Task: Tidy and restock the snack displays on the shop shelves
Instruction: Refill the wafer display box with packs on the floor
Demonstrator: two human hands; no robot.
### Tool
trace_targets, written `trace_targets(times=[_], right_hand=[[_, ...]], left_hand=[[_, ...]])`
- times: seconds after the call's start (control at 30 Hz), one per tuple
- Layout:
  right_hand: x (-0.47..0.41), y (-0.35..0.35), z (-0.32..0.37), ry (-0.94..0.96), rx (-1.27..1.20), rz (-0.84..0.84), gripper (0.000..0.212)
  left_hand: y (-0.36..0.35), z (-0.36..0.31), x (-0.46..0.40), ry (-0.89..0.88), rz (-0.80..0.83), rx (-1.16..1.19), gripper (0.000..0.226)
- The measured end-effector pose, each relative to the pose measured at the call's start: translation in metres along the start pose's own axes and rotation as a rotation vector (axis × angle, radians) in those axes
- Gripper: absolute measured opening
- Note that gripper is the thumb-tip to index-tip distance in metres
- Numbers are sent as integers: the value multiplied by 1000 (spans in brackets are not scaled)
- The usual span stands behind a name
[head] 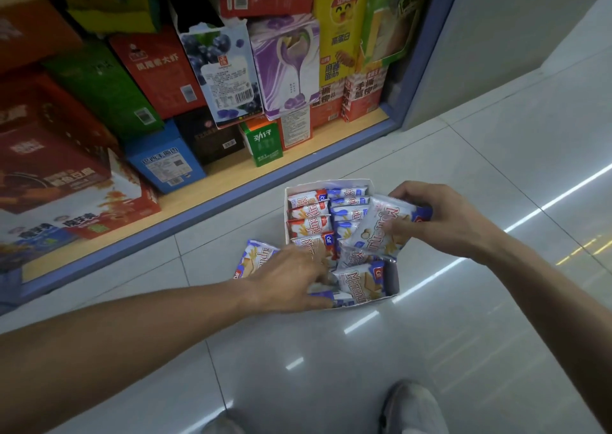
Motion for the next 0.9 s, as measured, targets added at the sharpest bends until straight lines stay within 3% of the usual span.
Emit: trace_targets(times=[0.13,0.33,0.43,0.63,0.8,0.9], right_hand=[[2,-21,6,83,-17,174,23],[1,-53,-9,170,546,245,26],[5,-72,-19,139,671,330,31],[6,-78,-22,202,700,289,51],[5,-78,-19,199,752,317,39],[4,-74,-16,173,748,343,47]], left_hand=[[-6,3,-8,49,109,-5,44],[-16,12,-10,153,188,-121,24],[-18,14,-13,167,178,-73,38],[-15,8,-14,122,153,45,64],[-16,14,-15,173,170,81,58],[-12,13,-11,160,123,75,38]])
Point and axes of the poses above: each hand's wrist, its own x-axis away from the middle knuckle, its own y-axis out of the back of the hand, z = x × y, the point moved 1 cm from there along -x, towards the middle knuckle
